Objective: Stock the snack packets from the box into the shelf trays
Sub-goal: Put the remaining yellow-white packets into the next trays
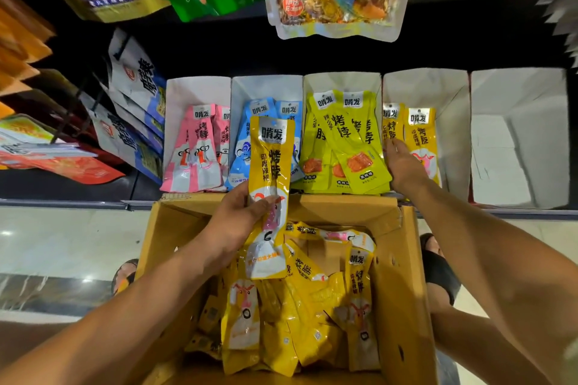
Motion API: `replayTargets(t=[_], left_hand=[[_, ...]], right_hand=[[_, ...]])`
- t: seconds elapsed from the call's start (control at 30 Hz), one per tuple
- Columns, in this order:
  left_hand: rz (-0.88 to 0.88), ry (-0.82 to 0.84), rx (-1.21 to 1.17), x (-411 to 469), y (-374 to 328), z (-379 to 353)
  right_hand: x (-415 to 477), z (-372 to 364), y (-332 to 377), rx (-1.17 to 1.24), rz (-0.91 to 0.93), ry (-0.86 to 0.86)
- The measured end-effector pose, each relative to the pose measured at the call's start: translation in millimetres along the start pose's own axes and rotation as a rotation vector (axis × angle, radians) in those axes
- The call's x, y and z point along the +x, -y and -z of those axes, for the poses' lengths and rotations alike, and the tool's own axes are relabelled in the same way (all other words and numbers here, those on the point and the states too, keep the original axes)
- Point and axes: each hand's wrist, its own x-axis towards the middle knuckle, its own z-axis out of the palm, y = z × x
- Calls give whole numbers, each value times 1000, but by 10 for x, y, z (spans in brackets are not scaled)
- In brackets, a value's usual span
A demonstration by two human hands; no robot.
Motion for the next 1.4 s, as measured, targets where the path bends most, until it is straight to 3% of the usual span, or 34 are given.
replayTargets(t=[0.23,0.57,0.77,0.87,0.97,1.1,1.27,1.4], left_hand=[[8,7,-18,-18,-16,17],[-40,24,-64,-191,-158,16],[-25,63,-156,-373,-363,-6],[-19,97,-212,-480,-490,-26],[-36,118,-216,-579,-579,-74],[-77,109,-213,-622,-612,-119],[-124,124,-227,-630,-648,-198],[-155,158,-209,-598,-645,-265]], right_hand=[[23,165,-29,121,-56,84],[-521,1112,95,0,44,75],[-1173,1810,717,-82,220,5],[-1635,1977,1264,58,286,-2],[-2085,1951,1853,233,314,12],[-2380,1742,2293,277,294,-46],[-2442,1624,2418,221,194,-216],[-2372,1589,2338,195,141,-255]])
